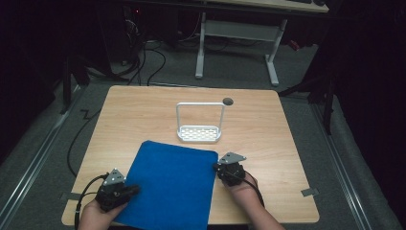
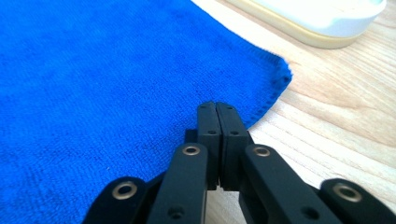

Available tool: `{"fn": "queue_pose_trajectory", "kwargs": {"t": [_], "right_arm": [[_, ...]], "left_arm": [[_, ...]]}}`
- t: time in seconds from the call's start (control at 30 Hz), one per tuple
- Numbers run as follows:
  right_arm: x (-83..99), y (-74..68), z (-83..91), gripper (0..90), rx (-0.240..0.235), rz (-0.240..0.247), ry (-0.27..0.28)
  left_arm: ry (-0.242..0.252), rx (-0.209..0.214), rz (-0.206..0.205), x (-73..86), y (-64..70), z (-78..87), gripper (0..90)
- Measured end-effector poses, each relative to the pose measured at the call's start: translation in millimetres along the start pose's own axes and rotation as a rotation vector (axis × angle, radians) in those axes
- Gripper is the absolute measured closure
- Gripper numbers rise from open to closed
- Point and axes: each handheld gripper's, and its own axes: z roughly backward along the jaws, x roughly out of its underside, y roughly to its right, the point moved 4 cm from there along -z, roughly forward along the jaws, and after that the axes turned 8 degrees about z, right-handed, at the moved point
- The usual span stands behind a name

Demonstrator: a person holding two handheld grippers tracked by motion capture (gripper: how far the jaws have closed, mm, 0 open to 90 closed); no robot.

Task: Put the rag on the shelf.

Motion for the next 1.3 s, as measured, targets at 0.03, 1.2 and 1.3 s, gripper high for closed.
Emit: {"fn": "queue_pose_trajectory", "kwargs": {"t": [0.03, 1.2, 1.3], "right_arm": [[-0.8, -3.0, 2.8, 88.3, -0.005, 0.008, 0.011], [54.5, 39.0, 46.1, 89.6, 0.088, -0.153, -0.027], [56.0, 41.1, 47.1, 86.5, 0.071, -0.177, -0.022]], "left_arm": [[0.017, -0.016, 0.001, -2.9, -2.8, 0.6, 74.4], [-0.047, 0.183, -0.174, -24.4, 55.8, -48.8, 82.0], [-0.042, 0.195, -0.162, -24.0, 54.5, -48.8, 81.8]]}}
